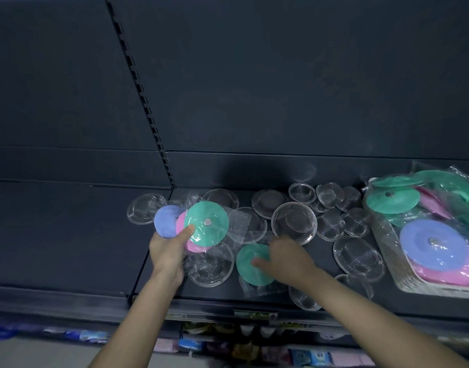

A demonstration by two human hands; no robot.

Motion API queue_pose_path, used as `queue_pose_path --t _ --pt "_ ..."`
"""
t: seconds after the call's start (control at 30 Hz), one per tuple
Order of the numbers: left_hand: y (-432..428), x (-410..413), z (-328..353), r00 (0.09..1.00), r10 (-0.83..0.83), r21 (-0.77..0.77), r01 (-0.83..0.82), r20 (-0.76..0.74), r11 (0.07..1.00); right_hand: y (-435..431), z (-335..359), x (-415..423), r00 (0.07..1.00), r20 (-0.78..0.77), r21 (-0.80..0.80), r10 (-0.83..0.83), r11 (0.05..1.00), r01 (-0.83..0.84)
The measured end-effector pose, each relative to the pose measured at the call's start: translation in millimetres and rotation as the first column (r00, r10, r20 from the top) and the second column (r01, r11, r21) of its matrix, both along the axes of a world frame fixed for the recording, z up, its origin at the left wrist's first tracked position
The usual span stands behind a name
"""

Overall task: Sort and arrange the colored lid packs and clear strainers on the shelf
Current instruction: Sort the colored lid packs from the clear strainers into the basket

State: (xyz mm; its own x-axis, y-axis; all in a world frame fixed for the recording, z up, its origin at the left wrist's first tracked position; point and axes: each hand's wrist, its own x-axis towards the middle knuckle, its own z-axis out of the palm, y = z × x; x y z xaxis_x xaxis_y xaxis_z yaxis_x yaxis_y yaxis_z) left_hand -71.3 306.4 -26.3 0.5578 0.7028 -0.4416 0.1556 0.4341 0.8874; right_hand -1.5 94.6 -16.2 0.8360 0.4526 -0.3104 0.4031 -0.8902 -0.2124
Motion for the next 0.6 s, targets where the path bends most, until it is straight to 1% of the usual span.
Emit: queue_pose_path --t 0.03,0.07,0.13,0.2,0.23,0.27,0.33,0.43,0.5,0.53,0.57,0.6 --pt "-1 1 0 1.000 0.000 -0.005 0.000 0.006 1.000 3 -3 -2 0.998 -0.056 -0.028 -0.021 0.999 0.019" --pt "-2 1 1 1.000 0.002 -0.010 -0.002 0.012 1.000 7 -8 -4 0.996 -0.076 -0.045 -0.038 0.998 0.035" --pt "-3 2 2 1.000 0.012 -0.019 -0.012 0.028 1.000 13 -18 -5 0.991 -0.086 -0.007 -0.103 0.995 0.103" --pt "-3 3 2 0.999 0.015 -0.023 -0.014 0.043 1.000 17 -22 -3 0.963 -0.163 0.156 -0.214 0.958 0.239" --pt "-3 3 1 0.999 0.016 -0.026 -0.015 0.048 1.000 17 -23 -1 0.942 -0.219 0.236 -0.254 0.923 0.303" --pt "-3 3 1 0.999 0.016 -0.027 -0.015 0.049 1.000 17 -21 1 0.930 -0.253 0.284 -0.269 0.898 0.337" --pt "-3 3 1 0.999 0.020 -0.026 -0.019 0.051 0.999 16 -17 6 0.926 -0.256 0.348 -0.279 0.867 0.357" --pt "-2 4 3 0.998 0.021 -0.020 -0.020 0.063 1.000 15 -4 17 0.915 -0.178 0.442 -0.361 0.802 0.402" --pt "-1 6 4 0.997 0.023 -0.016 -0.022 0.074 1.000 14 11 25 0.886 -0.153 0.525 -0.437 0.724 0.448" --pt "-1 7 5 0.996 0.023 -0.014 -0.022 0.081 1.000 13 19 29 0.864 -0.192 0.586 -0.466 0.652 0.482" --pt "-2 8 5 0.996 0.024 -0.011 -0.023 0.087 1.000 11 28 31 0.836 -0.275 0.654 -0.475 0.545 0.525" --pt "-2 10 6 0.996 0.018 -0.002 -0.017 0.089 1.000 9 37 32 0.806 -0.389 0.704 -0.446 0.420 0.573"
